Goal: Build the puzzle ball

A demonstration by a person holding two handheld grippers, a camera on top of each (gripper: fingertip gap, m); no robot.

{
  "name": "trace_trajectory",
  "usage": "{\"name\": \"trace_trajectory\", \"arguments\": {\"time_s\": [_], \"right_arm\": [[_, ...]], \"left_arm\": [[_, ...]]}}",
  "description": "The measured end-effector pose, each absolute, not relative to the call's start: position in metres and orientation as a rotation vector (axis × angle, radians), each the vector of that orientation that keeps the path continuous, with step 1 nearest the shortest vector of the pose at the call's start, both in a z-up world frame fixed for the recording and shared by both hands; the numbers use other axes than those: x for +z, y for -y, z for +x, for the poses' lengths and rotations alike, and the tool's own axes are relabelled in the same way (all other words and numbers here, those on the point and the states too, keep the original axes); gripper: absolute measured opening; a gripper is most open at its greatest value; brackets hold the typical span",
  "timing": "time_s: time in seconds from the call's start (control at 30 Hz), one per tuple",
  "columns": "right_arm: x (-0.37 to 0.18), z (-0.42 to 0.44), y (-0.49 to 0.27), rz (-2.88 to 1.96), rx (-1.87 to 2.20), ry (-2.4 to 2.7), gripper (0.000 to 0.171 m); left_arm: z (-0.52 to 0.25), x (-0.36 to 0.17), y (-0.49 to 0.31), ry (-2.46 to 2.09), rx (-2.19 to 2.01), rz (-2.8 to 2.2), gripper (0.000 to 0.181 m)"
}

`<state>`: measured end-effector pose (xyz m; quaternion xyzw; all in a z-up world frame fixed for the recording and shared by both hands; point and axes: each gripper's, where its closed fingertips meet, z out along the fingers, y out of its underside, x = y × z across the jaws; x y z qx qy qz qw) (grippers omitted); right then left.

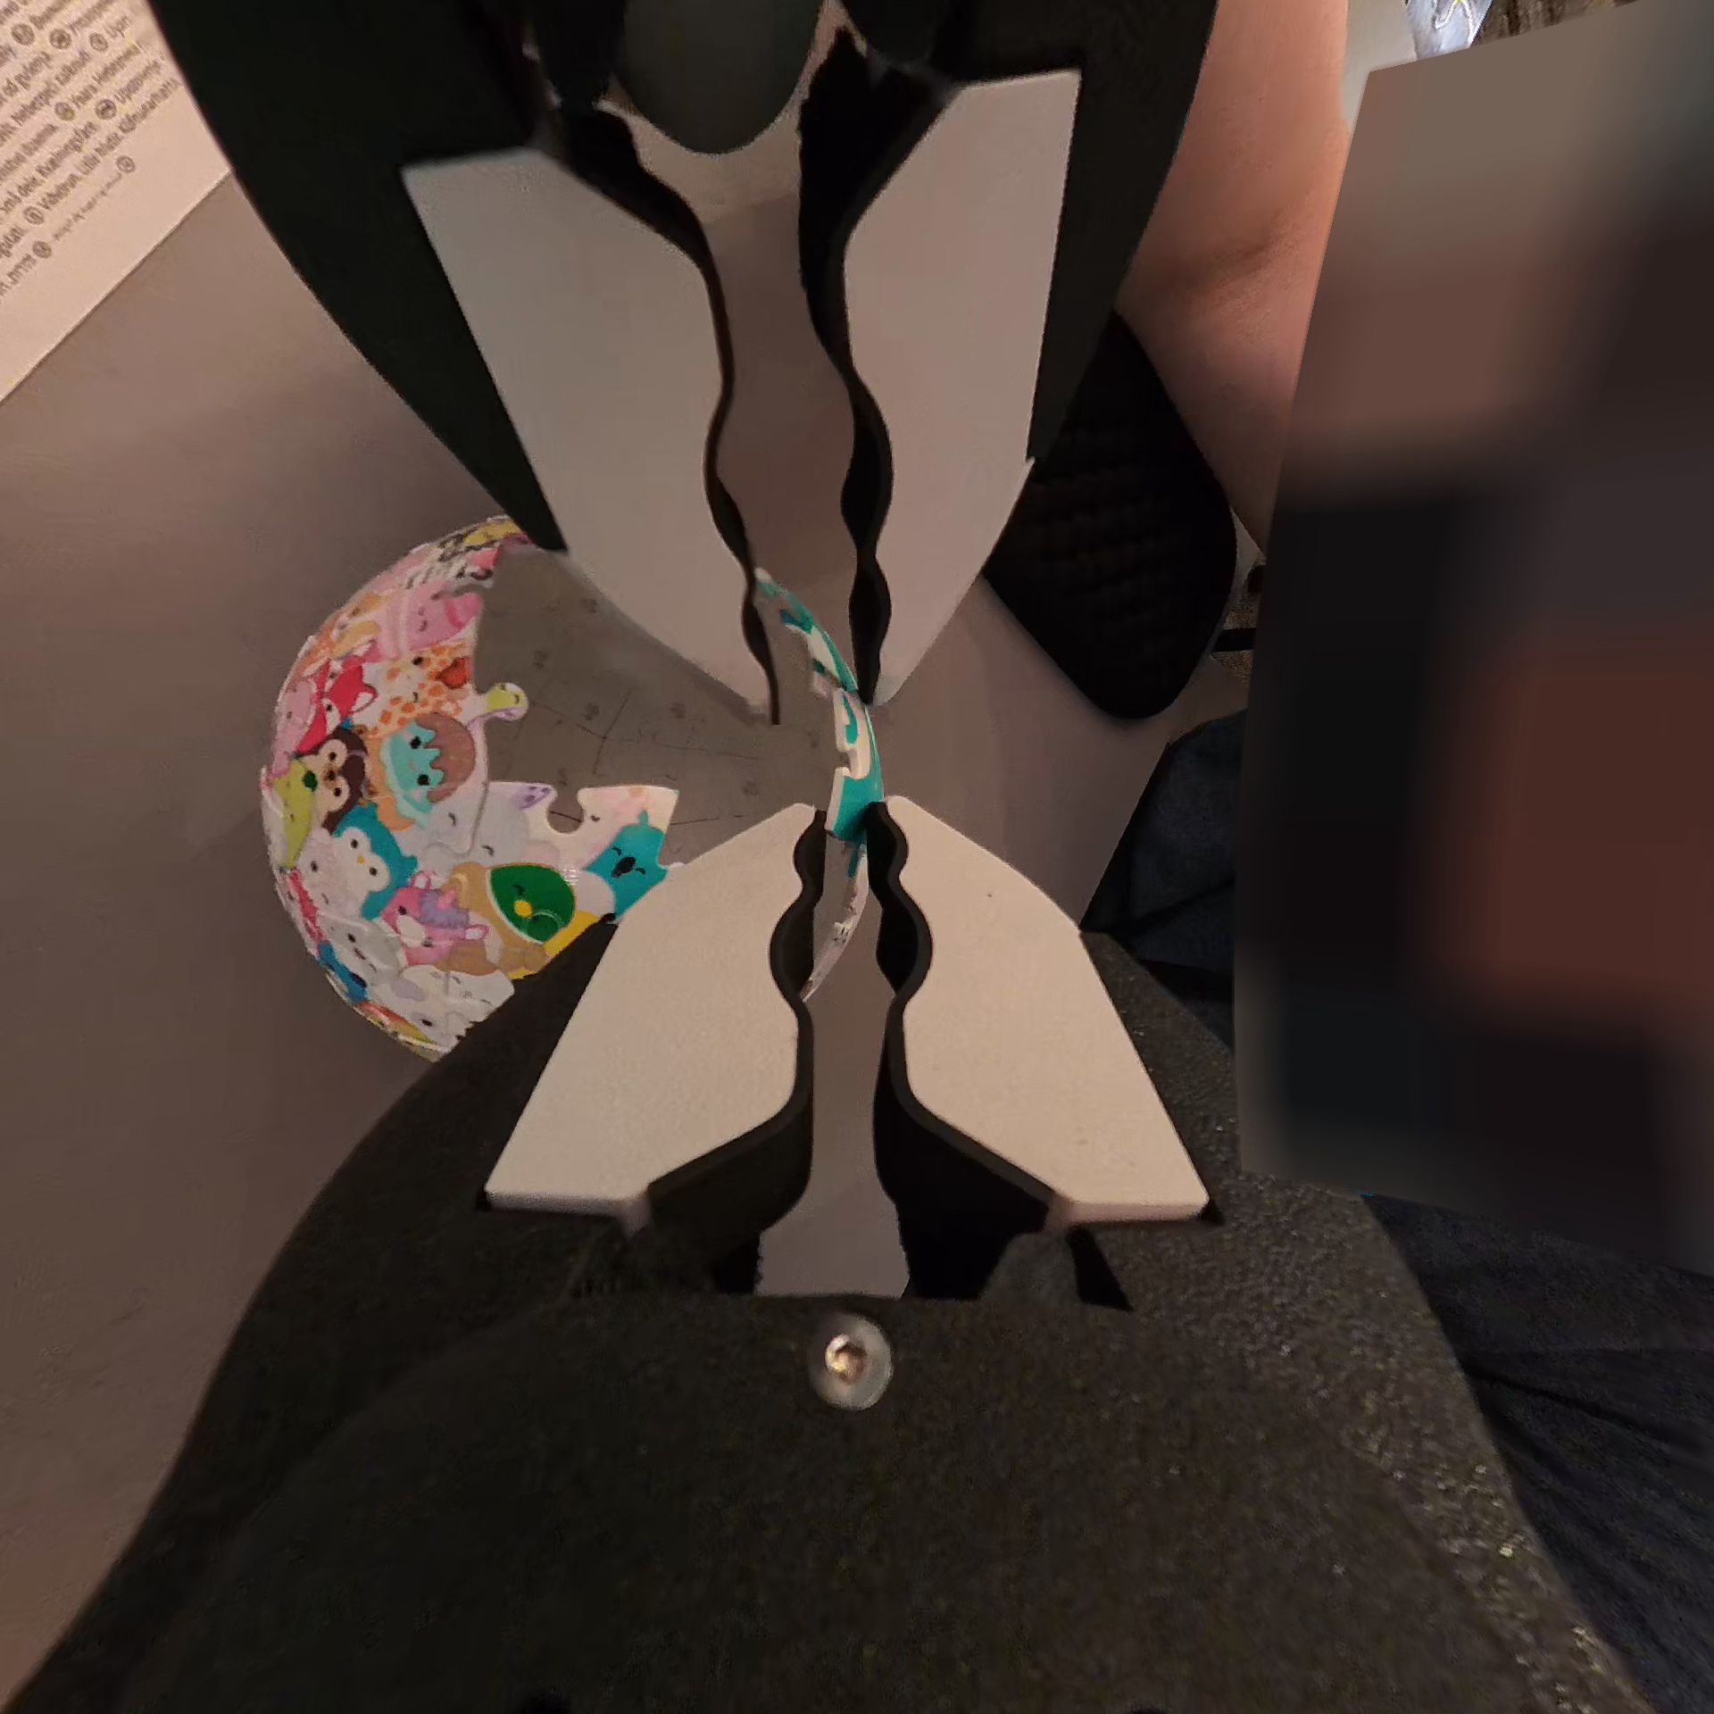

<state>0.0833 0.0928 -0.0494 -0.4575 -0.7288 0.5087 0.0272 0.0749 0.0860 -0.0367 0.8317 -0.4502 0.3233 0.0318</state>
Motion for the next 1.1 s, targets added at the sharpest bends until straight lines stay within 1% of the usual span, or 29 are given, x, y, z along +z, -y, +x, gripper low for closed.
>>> {"name": "trace_trajectory", "arguments": {"time_s": [0.03,0.27,0.37,0.5,0.57,0.67,0.73,0.83,1.1], "right_arm": [[-0.049,0.083,-0.095,-1.408,1.550,2.240,0.021],[-0.028,0.083,-0.100,-1.325,1.599,2.106,0.020],[-0.034,0.082,-0.102,-1.351,1.566,2.105,0.020],[-0.029,0.083,-0.097,-1.392,1.686,2.083,0.020],[-0.038,0.083,-0.099,-1.441,1.638,2.101,0.023],[-0.046,0.084,-0.097,-1.483,1.624,2.138,0.023],[-0.046,0.084,-0.095,-1.483,1.627,2.151,0.017],[-0.045,0.084,-0.094,-1.461,1.628,2.160,0.013],[-0.046,0.084,-0.094,-1.482,1.676,2.153,0.011]], "left_arm": [[0.075,-0.037,-0.086,1.384,0.994,2.563,0.008],[0.075,-0.037,-0.086,1.364,0.988,2.575,0.008],[0.075,-0.037,-0.086,1.361,0.988,2.579,0.008],[0.075,-0.037,-0.086,1.336,1.003,2.579,0.008],[0.075,-0.037,-0.086,1.336,1.000,2.581,0.008],[0.075,-0.037,-0.086,1.324,0.997,2.584,0.008],[0.075,-0.037,-0.086,1.316,0.992,2.584,0.008],[0.075,-0.037,-0.086,1.297,0.984,2.585,0.008],[0.075,-0.038,-0.086,1.313,0.950,2.585,0.009]]}}
